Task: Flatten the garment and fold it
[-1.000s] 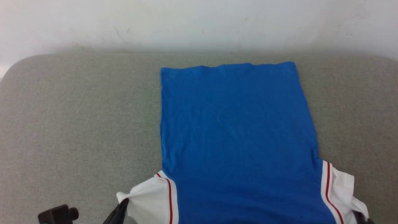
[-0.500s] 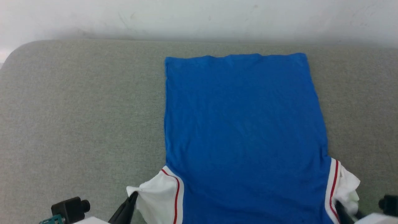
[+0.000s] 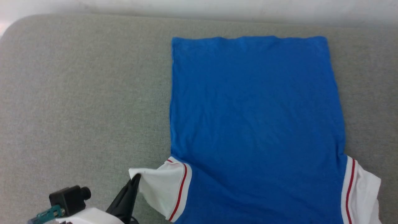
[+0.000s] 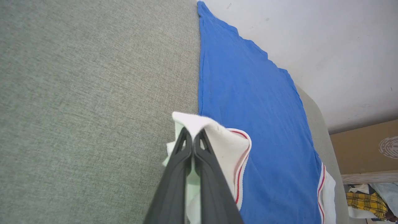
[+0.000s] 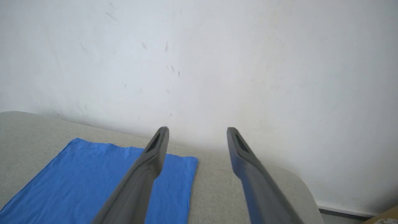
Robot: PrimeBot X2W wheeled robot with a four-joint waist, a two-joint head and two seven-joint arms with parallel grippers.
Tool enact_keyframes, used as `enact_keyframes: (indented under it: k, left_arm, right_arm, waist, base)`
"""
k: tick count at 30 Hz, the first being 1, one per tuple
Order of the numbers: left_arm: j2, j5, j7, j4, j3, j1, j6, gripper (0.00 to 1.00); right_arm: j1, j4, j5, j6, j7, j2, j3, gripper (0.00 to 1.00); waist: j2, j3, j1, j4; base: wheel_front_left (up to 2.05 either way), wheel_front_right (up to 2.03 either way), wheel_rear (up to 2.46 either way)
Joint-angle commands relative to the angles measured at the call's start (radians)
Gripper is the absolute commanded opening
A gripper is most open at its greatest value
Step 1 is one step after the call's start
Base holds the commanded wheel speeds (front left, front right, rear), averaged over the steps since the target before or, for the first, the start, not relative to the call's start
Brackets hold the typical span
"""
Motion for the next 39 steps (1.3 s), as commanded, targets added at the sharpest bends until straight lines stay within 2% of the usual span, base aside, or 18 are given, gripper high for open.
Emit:
enact_keyframes:
  k: [1, 4, 8, 12, 16, 24, 31, 32, 33, 39]
  left_arm:
    - [-0.002, 0.012, -0.001, -0.009, -0.007, -0.031, 0.001, 0.00]
    - [-0.019, 0.018, 0.001, -0.013, -0.023, -0.063, -0.008, 0.00]
    - [-0.041, 0.033, 0.005, -0.001, -0.050, -0.114, -0.024, 0.00]
    - [-0.065, 0.046, 0.003, 0.014, -0.074, -0.164, -0.044, 0.00]
    - [-0.084, 0.055, 0.001, 0.040, -0.091, -0.208, -0.065, 0.00]
    - [-0.108, 0.061, 0.000, 0.074, -0.113, -0.253, -0.091, 0.00]
    - [-0.114, 0.066, -0.002, 0.076, -0.116, -0.272, -0.094, 0.00]
    - [-0.114, 0.066, -0.002, 0.076, -0.115, -0.272, -0.092, 0.00]
    - [-0.113, 0.066, -0.002, 0.076, -0.113, -0.273, -0.091, 0.00]
    - [-0.107, 0.070, -0.004, 0.079, -0.105, -0.275, -0.081, 0.00]
  right_arm:
    - [-0.109, 0.038, -0.012, -0.001, 0.003, -0.015, 0.025, 1.00]
    - [-0.295, 0.182, -0.036, -0.001, 0.018, 0.010, 0.048, 1.00]
    - [-0.476, 0.390, -0.118, -0.001, 0.009, -0.001, 0.061, 1.00]
    - [-0.595, 0.580, -0.181, -0.001, -0.001, -0.001, 0.031, 1.00]
    - [-0.637, 0.722, -0.245, -0.001, 0.013, -0.020, 0.014, 1.00]
    - [-0.606, 0.830, -0.272, -0.001, 0.004, -0.044, 0.005, 1.00]
    - [-0.587, 0.889, -0.325, -0.001, -0.001, -0.031, -0.062, 1.00]
    - [-0.588, 0.895, -0.332, -0.001, 0.003, -0.028, -0.066, 0.34]
    - [-0.589, 0.897, -0.337, -0.001, 0.003, -0.025, -0.066, 0.00]
    - [-0.596, 0.888, -0.324, -0.001, -0.047, -0.004, -0.041, 0.00]
  waist:
    - [0.0000, 0.059, -0.0001, 0.032]
    - [0.0000, 0.108, -0.0001, 0.050]
    - [0.0000, 0.187, -0.0001, 0.087]
    - [0.0000, 0.265, -0.0001, 0.127]
    - [0.0000, 0.314, -0.0001, 0.160]
    - [0.0000, 0.360, -0.0001, 0.202]
    - [0.0000, 0.388, -0.0001, 0.210]
    - [0.0000, 0.388, -0.0001, 0.208]
    - [0.0000, 0.388, -0.0001, 0.206]
    - [0.0000, 0.349, -0.0001, 0.175]
  base:
    - [0.00, 0.00, 0.00]
    - [0.00, 0.00, 0.00]
    - [0.00, 0.00, 0.00]
    - [0.00, 0.00, 0.00]
    - [0.00, 0.00, 0.00]
    - [0.00, 0.00, 0.00]
    - [0.00, 0.00, 0.00]
    - [0.00, 0.00, 0.00]
    - [0.00, 0.00, 0.00]
    - [0.00, 0.00, 0.00]
